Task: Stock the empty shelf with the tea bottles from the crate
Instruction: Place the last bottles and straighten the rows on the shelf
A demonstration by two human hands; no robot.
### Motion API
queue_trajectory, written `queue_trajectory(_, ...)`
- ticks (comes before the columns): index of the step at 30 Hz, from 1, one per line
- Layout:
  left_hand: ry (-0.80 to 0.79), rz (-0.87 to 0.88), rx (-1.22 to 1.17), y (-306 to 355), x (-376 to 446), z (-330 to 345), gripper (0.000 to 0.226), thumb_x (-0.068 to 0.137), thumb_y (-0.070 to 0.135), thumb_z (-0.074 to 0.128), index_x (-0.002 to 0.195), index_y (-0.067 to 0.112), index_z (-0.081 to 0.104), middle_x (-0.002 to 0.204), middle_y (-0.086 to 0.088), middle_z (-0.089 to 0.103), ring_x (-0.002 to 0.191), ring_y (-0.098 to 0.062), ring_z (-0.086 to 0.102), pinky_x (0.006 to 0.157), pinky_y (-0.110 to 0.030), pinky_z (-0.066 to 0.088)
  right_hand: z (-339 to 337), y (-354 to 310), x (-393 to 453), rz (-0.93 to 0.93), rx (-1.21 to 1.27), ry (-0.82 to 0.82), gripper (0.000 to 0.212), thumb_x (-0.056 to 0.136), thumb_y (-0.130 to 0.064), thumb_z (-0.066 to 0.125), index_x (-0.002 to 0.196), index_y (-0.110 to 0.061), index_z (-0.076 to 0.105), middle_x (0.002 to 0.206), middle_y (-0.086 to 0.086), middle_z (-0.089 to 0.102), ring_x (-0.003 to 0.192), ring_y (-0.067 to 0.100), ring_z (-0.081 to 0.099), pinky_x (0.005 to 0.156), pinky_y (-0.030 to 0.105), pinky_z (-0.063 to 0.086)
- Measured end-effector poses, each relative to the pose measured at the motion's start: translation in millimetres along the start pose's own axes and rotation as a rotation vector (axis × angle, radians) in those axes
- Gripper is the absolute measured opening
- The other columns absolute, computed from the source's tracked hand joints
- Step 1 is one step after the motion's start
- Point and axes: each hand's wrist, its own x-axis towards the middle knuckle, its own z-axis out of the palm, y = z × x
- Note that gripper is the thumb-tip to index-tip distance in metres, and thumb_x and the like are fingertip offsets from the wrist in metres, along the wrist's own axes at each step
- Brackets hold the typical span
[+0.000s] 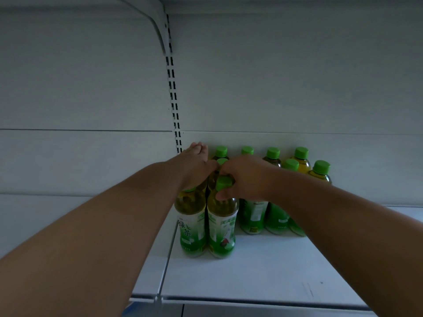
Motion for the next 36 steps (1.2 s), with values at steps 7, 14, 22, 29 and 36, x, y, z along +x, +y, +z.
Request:
queue_trajectory(7,-0.003,0.008,0.022,3,-5,-3,0.076,0.103,0.056,0.025,0.159,0.015,-0.004,0.167,-0.003,-0.011,0.152,-0.014,-0.011,0.123,-0.039,0.001,-3,-3,-5,0.055,0.049,-0.032,0.045,0.077,-0.059,0.076,0.090,-0.018,0.061,0.080,-0.006,0.059,0.070,0.006,0.053,0.054,0.026,0.036)
queue_trajectory(14,0.012,0.142,-0.042,24,-13,-11,0.069,0.105,0.050,0.030,0.160,0.017,0.005,0.168,-0.003,-0.001,0.153,-0.015,-0.002,0.123,-0.036,0.001,-39,40,-26,0.310,0.200,0.300,0.015,0.093,-0.030,0.068,0.107,-0.024,0.069,0.103,-0.005,0.068,0.093,0.015,0.063,0.070,0.024,0.048)
queue_trajectory(22,0.007,0.068,0.129,58,0,16,0.076,0.103,0.057,0.018,0.159,0.009,-0.002,0.167,-0.011,-0.006,0.153,-0.021,-0.007,0.120,-0.036,0.000,-24,50,-19,0.293,-0.139,-0.024,0.031,0.092,-0.035,0.064,0.120,-0.022,0.065,0.113,0.003,0.067,0.103,0.024,0.062,0.083,0.035,0.052)
queue_trajectory(29,-0.037,0.100,0.194,57,0,16,0.072,0.104,0.053,0.014,0.160,0.009,0.004,0.167,-0.012,-0.009,0.153,-0.022,-0.010,0.123,-0.040,0.000,-22,54,-10,0.273,-0.106,0.034,0.031,0.088,-0.042,0.071,0.105,-0.016,0.067,0.100,0.002,0.064,0.093,0.023,0.059,0.073,0.031,0.041)
queue_trajectory(36,-0.045,0.120,0.209,55,-1,15,0.068,0.105,0.049,0.016,0.160,0.009,0.008,0.167,-0.011,-0.010,0.153,-0.021,-0.011,0.124,-0.043,0.005,-12,47,-4,0.253,-0.066,0.069,0.017,0.090,-0.038,0.069,0.091,-0.026,0.058,0.088,-0.002,0.056,0.084,0.020,0.054,0.070,0.029,0.038)
